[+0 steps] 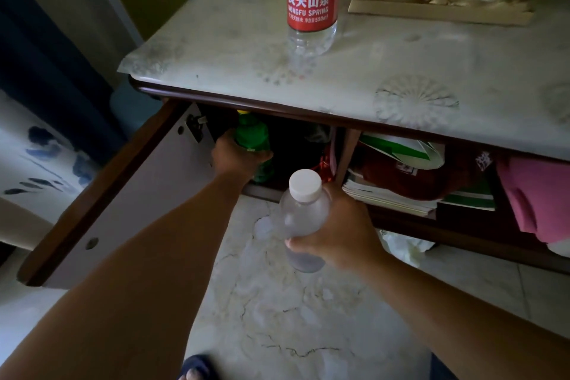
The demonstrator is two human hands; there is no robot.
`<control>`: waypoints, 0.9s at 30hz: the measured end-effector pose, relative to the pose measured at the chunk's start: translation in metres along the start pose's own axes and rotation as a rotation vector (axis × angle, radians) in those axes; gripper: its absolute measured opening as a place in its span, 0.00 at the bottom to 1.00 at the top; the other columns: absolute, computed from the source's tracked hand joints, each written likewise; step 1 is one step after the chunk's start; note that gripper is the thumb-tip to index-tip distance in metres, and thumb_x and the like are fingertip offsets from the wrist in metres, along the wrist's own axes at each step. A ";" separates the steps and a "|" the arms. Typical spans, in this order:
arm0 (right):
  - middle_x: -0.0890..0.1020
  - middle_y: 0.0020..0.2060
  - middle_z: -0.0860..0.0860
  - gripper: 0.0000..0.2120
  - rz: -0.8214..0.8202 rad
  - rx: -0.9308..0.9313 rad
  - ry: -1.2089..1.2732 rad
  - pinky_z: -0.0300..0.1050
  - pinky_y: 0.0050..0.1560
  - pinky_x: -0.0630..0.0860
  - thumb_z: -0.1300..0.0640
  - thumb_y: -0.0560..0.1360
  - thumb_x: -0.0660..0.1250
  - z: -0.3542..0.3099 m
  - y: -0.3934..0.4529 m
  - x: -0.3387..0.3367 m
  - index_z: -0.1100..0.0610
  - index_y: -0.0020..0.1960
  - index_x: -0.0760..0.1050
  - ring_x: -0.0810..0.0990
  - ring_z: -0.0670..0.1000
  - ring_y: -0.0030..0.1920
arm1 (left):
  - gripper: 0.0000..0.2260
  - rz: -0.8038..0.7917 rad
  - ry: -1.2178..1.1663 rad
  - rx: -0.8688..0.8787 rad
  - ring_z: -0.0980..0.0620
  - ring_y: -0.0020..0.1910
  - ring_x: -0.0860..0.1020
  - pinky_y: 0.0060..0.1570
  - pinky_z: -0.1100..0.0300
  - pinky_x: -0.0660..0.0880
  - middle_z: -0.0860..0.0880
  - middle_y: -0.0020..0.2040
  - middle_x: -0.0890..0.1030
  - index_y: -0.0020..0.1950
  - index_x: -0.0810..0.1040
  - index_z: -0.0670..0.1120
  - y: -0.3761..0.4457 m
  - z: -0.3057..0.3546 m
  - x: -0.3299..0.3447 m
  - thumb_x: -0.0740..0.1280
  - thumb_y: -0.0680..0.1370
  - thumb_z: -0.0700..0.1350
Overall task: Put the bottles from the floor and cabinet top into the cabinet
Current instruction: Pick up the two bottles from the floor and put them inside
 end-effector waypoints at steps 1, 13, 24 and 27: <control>0.79 0.54 0.44 0.38 0.002 -0.001 0.005 0.46 0.52 0.77 0.46 0.55 0.82 0.000 0.000 0.000 0.47 0.62 0.72 0.78 0.47 0.54 | 0.33 0.005 -0.013 0.006 0.45 0.57 0.79 0.58 0.50 0.77 0.45 0.58 0.82 0.61 0.77 0.45 0.001 0.001 0.002 0.82 0.59 0.48; 0.79 0.51 0.41 0.36 -0.042 -0.020 0.007 0.39 0.49 0.76 0.46 0.54 0.82 0.007 0.010 0.006 0.45 0.59 0.72 0.78 0.43 0.53 | 0.29 0.033 -0.137 -0.011 0.49 0.51 0.79 0.48 0.61 0.74 0.45 0.55 0.82 0.59 0.78 0.41 0.040 0.005 0.028 0.81 0.61 0.48; 0.77 0.48 0.36 0.34 0.004 -0.029 0.016 0.27 0.42 0.68 0.46 0.53 0.82 0.010 0.019 0.009 0.40 0.56 0.71 0.75 0.36 0.49 | 0.30 -0.032 -0.100 -0.097 0.44 0.58 0.78 0.52 0.60 0.73 0.42 0.59 0.81 0.62 0.76 0.39 0.048 -0.008 0.032 0.81 0.63 0.45; 0.79 0.50 0.39 0.35 0.044 -0.019 0.053 0.30 0.42 0.70 0.48 0.54 0.82 0.006 0.019 0.007 0.44 0.58 0.73 0.77 0.40 0.50 | 0.22 -0.147 0.034 -0.176 0.39 0.60 0.76 0.57 0.54 0.74 0.38 0.60 0.78 0.63 0.74 0.36 0.024 -0.023 0.017 0.73 0.71 0.36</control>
Point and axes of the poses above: each hand's wrist, its own y-axis towards the middle knuckle, its own x-axis out of the palm, z = x × y, the point moved 2 cm from there along y, towards the middle knuckle
